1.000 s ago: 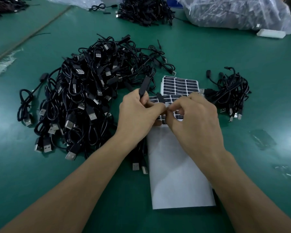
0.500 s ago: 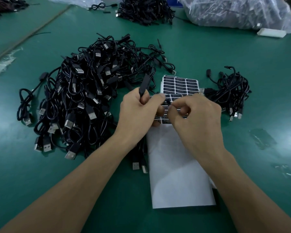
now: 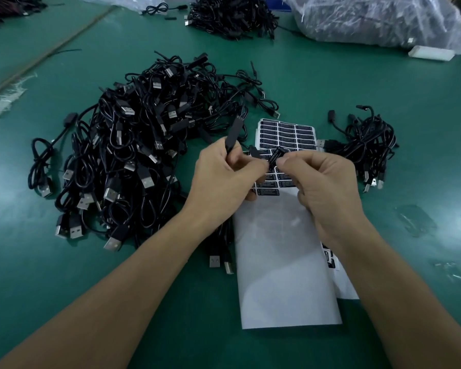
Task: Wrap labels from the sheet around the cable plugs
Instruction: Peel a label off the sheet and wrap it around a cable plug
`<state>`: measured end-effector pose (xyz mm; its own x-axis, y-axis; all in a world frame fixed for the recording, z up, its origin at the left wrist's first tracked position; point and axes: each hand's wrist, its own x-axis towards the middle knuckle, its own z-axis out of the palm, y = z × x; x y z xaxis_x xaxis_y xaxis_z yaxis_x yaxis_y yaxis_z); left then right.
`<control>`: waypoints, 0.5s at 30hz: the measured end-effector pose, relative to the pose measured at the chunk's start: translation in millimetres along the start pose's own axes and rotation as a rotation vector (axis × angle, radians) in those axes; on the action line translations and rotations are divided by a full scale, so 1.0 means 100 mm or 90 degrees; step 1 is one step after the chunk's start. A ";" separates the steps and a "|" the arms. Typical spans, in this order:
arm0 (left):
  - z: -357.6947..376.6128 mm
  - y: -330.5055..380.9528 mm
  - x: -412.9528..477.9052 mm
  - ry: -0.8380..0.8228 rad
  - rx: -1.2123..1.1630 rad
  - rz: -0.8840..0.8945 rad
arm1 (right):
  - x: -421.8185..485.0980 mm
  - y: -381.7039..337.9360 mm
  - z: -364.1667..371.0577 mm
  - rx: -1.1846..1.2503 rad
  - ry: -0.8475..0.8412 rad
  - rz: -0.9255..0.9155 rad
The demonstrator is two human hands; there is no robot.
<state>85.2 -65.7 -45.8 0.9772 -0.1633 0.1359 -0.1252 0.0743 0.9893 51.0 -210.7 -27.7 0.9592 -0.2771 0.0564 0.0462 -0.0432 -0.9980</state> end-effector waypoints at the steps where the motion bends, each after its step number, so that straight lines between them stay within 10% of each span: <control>1: 0.01 0.01 0.00 0.003 0.003 -0.010 | 0.00 0.00 0.00 0.001 0.008 -0.005; 15: 0.02 0.06 -0.07 -0.191 0.101 -0.005 | -0.05 -0.01 0.08 0.217 -0.064 -0.035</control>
<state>77.5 -66.3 -40.9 0.8871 -0.4471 0.1147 -0.1664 -0.0779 0.9830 48.4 -201.1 -27.2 0.9746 -0.1867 0.1236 0.1722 0.2721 -0.9467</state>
